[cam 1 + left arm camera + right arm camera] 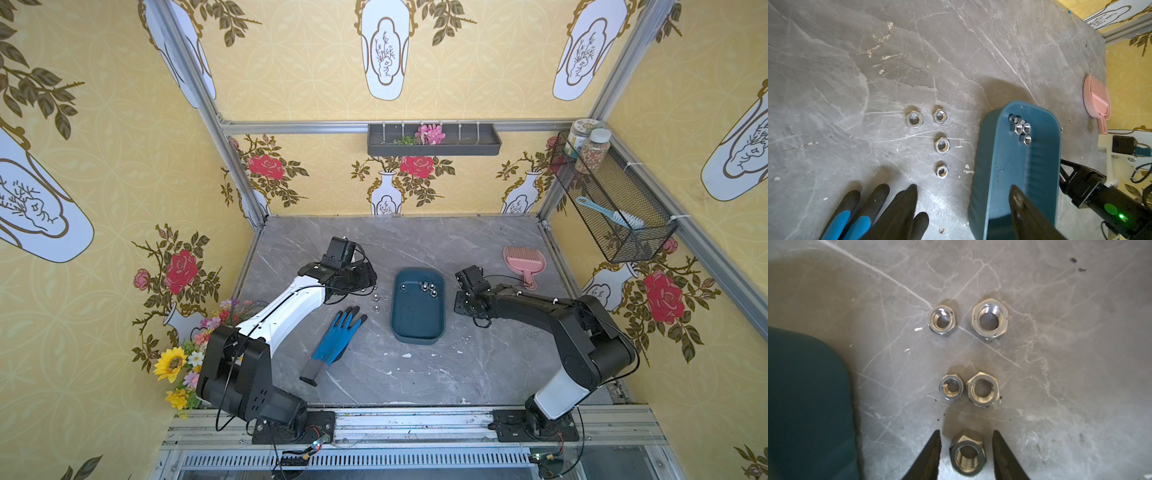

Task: Take out the wing nut from the storage box
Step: Place the nut at the center of the board.

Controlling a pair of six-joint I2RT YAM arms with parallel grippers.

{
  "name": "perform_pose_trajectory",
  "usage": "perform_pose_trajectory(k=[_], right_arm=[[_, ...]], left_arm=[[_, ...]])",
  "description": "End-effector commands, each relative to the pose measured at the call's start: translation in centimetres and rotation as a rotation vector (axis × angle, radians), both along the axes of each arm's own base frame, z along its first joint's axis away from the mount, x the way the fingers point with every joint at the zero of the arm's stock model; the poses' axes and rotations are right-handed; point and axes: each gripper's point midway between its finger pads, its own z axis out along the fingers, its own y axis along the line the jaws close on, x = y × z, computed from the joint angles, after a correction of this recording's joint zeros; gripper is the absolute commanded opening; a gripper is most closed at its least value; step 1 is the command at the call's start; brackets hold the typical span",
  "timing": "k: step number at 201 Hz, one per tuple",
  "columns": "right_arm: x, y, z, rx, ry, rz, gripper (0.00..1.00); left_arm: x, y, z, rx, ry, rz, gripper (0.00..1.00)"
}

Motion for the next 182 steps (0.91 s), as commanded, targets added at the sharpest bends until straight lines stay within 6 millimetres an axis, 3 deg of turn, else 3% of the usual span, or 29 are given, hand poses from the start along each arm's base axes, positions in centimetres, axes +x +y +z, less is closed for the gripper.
perform_pose_trajectory(k=[1, 38, 67, 86, 101, 146, 182], right_arm=[[0.4, 0.2, 1.0, 0.021, -0.038, -0.007, 0.5], [0.8, 0.6, 2.8, 0.043, -0.099, 0.014, 0.59], [0.9, 0.6, 3.9, 0.054, -0.153, 0.023, 0.6], [1.0, 0.5, 4.8, 0.057, -0.19, 0.025, 0.6], [0.8, 0.4, 5.1, 0.063, -0.199, 0.021, 0.59], [0.6, 0.1, 5.5, 0.062, -0.207, 0.014, 0.59], [0.4, -0.5, 5.8, 0.056, -0.228, 0.0, 0.59]], left_arm=[[0.0, -0.1, -0.4, 0.003, -0.001, -0.014, 0.72], [0.1, -0.5, -0.3, -0.002, -0.006, -0.029, 0.72], [-0.6, -1.6, 0.6, -0.002, 0.004, -0.019, 0.72], [-2.9, -5.3, 0.9, -0.046, 0.012, -0.082, 0.72], [-3.4, -7.3, 0.7, -0.07, 0.025, -0.112, 0.73], [-0.5, -11.6, 0.4, -0.026, -0.052, -0.159, 0.69], [0.3, -14.4, -3.1, 0.041, -0.018, -0.211, 0.61]])
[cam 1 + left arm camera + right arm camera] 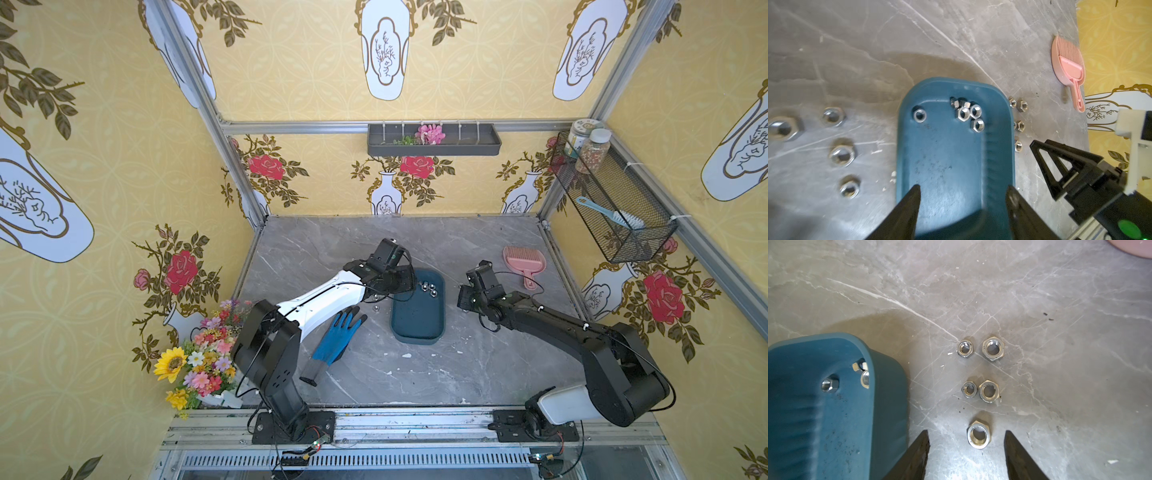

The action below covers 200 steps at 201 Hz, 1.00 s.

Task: Take out the wing nut from the storage box
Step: Pick up the nut from the storage box.

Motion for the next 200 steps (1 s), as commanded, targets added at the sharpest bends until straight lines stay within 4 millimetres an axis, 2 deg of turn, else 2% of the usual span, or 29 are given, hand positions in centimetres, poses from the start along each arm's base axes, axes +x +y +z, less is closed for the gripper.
perform_pose_trajectory(k=[1, 27, 58, 100, 200], right_arm=[[0.3, -0.5, 0.4, -0.011, -0.034, -0.017, 0.59], [0.3, -0.8, 0.3, -0.009, -0.033, -0.027, 0.58], [0.4, -0.8, 0.1, -0.002, -0.03, -0.027, 0.58], [0.2, -1.0, -0.2, 0.009, -0.026, -0.035, 0.59], [0.4, -1.3, 0.2, 0.024, -0.034, -0.048, 0.58]], left_arm=[[0.9, -1.2, -2.2, 0.053, -0.005, -0.021, 0.61], [1.4, -2.7, -4.0, 0.086, -0.002, -0.058, 0.55], [1.9, -3.2, -6.3, 0.138, 0.016, -0.072, 0.47], [1.7, -4.1, -8.8, 0.212, 0.03, -0.105, 0.46], [2.7, -4.5, -11.9, 0.315, 0.032, -0.129, 0.43]])
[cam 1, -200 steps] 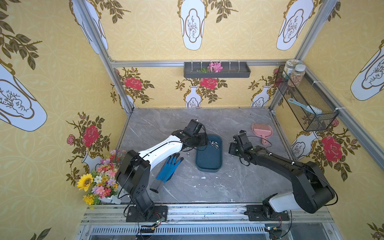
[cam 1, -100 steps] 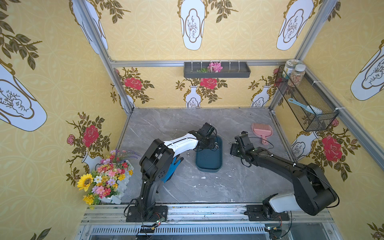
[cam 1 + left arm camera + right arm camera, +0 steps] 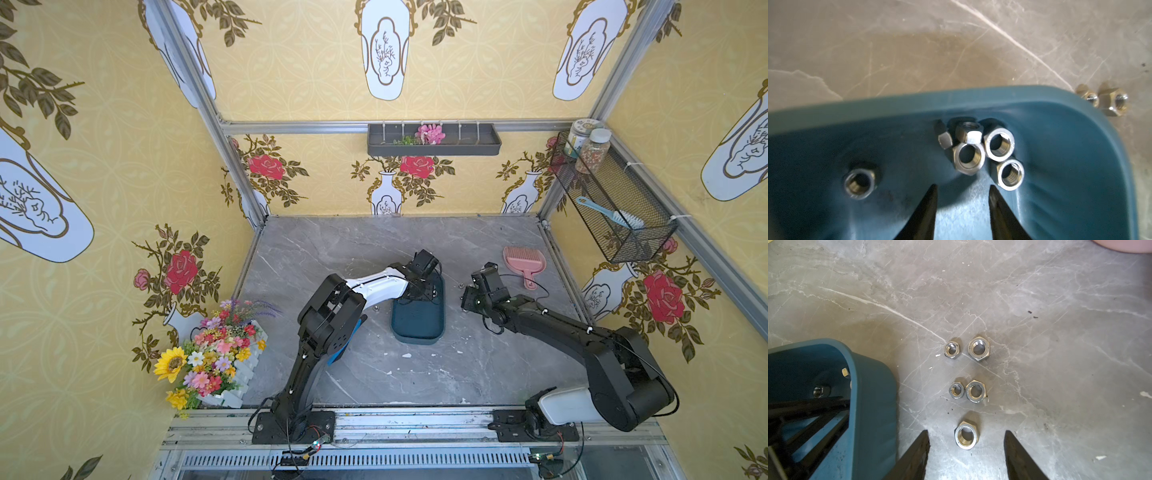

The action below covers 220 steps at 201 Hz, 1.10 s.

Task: Take out the wing nut from the storage box
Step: Pick up the nut from the storage box.

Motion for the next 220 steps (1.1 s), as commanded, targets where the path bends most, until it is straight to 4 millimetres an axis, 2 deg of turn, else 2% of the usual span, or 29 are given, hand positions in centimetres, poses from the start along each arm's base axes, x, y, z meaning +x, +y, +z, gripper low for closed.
perform_pose_trajectory(k=[1, 69, 158, 182, 220], right_arm=[[0.5, 0.0, 0.6, 0.011, -0.028, -0.007, 0.59], [0.7, -0.2, 1.3, 0.015, -0.049, -0.015, 0.59], [0.6, -0.5, 1.2, 0.014, -0.048, -0.027, 0.59], [0.6, -0.6, 1.2, 0.014, -0.049, -0.03, 0.58], [0.6, -0.6, 1.0, 0.019, -0.043, -0.034, 0.59]], left_arm=[[0.0, 0.4, -1.0, 0.051, 0.003, -0.012, 0.43], [0.1, 0.6, -2.9, 0.112, 0.037, -0.01, 0.42], [-0.2, 0.1, -2.7, 0.08, 0.055, -0.011, 0.27], [-0.3, 0.2, -2.2, 0.07, 0.055, -0.001, 0.26], [-1.3, 0.2, 0.2, 0.01, 0.058, 0.003, 0.25]])
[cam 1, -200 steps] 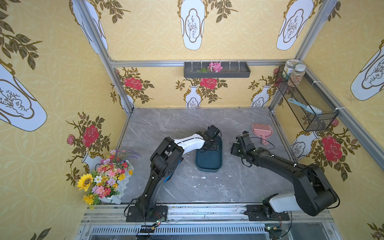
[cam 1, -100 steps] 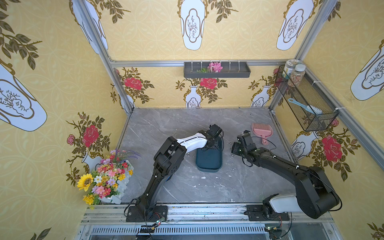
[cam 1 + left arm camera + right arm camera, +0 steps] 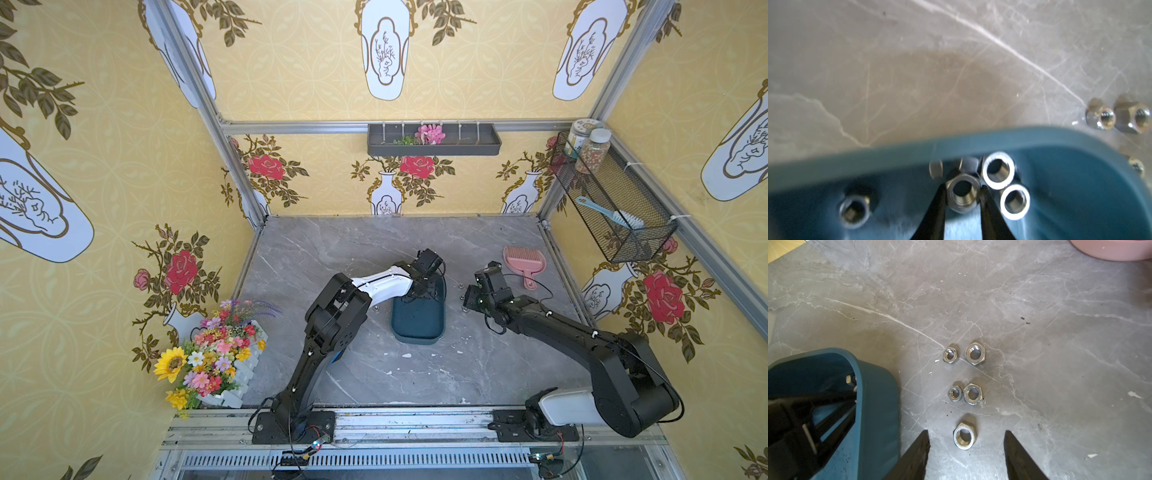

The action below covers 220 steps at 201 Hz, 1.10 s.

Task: Take out the wing nut from the storage box
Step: Pick up the nut from the storage box, then place the nut at the center of the board.

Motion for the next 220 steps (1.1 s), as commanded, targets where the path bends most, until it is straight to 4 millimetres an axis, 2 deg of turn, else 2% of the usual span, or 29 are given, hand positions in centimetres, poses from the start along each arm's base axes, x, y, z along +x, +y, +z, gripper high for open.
perform_pose_trajectory(k=[1, 26, 69, 98, 124, 141, 159, 220], right_arm=[[0.4, 0.0, 0.2, 0.009, -0.021, -0.014, 0.59], [0.4, 0.0, 0.1, 0.012, -0.017, -0.012, 0.59], [0.5, 0.1, -0.1, 0.017, -0.012, -0.01, 0.58], [0.5, 0.2, -0.3, 0.02, -0.007, -0.007, 0.59], [0.5, 0.3, -0.2, 0.025, -0.008, -0.006, 0.59], [0.6, 0.3, -0.1, 0.028, -0.011, -0.006, 0.59], [0.7, 0.3, -0.1, 0.03, -0.01, -0.005, 0.58], [0.5, 0.0, 0.0, 0.023, -0.014, -0.011, 0.59]], left_arm=[[-1.7, 0.5, 0.6, -0.02, 0.058, 0.0, 0.26], [-2.7, 0.8, 3.0, -0.078, 0.05, 0.007, 0.25], [-4.5, 2.7, 7.4, -0.147, 0.003, 0.042, 0.26], [-5.1, 5.8, 9.9, -0.128, -0.056, 0.109, 0.26], [-4.7, 9.7, 11.1, -0.142, -0.086, 0.204, 0.26], [-3.9, 12.6, 11.1, -0.15, -0.091, 0.285, 0.27], [-3.0, 14.1, 10.2, -0.144, -0.097, 0.336, 0.27], [-0.5, 13.9, 4.3, -0.026, -0.035, 0.359, 0.25]])
